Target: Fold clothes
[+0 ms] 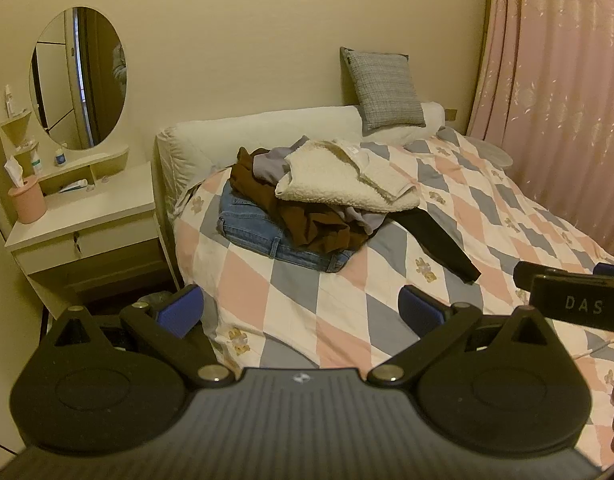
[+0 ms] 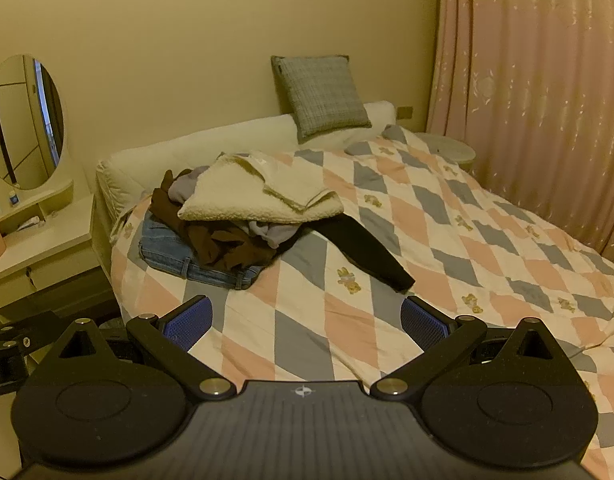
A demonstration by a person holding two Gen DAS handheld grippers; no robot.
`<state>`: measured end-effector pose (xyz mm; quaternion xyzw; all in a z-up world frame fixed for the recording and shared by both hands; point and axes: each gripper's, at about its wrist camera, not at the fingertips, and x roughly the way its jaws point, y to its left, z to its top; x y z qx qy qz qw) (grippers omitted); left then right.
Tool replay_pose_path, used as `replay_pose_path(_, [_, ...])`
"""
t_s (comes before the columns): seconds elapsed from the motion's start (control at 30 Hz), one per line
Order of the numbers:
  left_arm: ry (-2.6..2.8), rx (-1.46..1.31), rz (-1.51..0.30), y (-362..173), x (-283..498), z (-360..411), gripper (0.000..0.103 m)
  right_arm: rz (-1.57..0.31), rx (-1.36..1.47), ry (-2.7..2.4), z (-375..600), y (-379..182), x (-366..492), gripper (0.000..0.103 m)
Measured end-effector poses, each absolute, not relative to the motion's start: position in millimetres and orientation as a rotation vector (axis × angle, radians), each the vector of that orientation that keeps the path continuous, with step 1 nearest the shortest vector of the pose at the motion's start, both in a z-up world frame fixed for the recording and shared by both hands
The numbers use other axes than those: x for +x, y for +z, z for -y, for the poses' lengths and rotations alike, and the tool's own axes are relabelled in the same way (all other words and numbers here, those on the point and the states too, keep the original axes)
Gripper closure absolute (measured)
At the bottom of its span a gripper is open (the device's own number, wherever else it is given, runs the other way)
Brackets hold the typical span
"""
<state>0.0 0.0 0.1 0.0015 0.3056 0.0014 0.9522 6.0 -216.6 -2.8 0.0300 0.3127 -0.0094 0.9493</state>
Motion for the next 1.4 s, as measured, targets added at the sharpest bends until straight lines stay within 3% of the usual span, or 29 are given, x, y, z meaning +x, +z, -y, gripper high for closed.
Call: replay_pose_path(1.4, [-0.016,0.058,-0.692,0.0,29.6,8.1,0.0,-0.672,0.159,-0.081,229.1,-25.0,35.0,0.0])
